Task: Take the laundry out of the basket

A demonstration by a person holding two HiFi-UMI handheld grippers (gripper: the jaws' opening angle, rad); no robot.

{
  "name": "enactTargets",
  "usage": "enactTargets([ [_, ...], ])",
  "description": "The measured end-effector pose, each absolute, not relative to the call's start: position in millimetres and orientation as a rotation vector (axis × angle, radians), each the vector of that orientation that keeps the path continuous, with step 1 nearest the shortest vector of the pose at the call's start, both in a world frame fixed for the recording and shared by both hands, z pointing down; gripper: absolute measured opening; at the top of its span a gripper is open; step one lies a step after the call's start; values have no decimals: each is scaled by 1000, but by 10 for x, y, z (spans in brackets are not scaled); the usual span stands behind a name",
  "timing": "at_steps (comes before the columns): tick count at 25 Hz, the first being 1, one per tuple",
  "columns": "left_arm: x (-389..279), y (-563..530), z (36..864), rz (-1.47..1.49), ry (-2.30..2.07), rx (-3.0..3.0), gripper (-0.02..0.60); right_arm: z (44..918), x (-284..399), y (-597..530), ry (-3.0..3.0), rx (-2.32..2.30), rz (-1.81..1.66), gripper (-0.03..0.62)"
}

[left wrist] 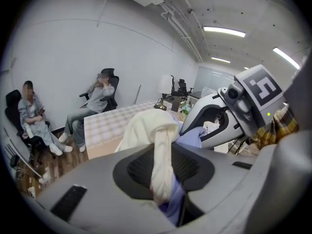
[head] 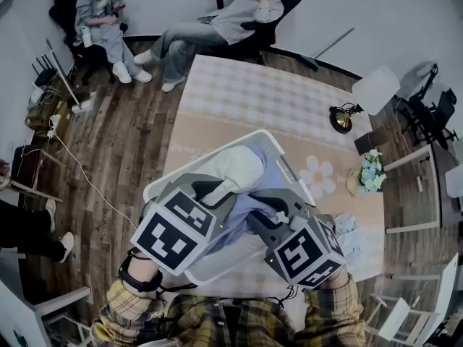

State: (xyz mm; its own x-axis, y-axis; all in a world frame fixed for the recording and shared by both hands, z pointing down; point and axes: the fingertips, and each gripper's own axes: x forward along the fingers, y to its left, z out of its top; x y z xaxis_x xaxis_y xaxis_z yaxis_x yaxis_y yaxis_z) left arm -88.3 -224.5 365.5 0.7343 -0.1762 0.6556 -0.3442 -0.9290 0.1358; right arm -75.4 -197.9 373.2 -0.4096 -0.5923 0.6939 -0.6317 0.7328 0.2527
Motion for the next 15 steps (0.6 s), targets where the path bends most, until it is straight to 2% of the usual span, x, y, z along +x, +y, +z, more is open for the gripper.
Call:
enactTargets([
  [11,-601,-1824,3308,942,-527,2742,110,3409,-452,-1560,-2215,941,-24,98],
  [15,-175,-1552,3154,926,-567,2761,109,3263,-28,-1291,-2246,939,-47,98],
])
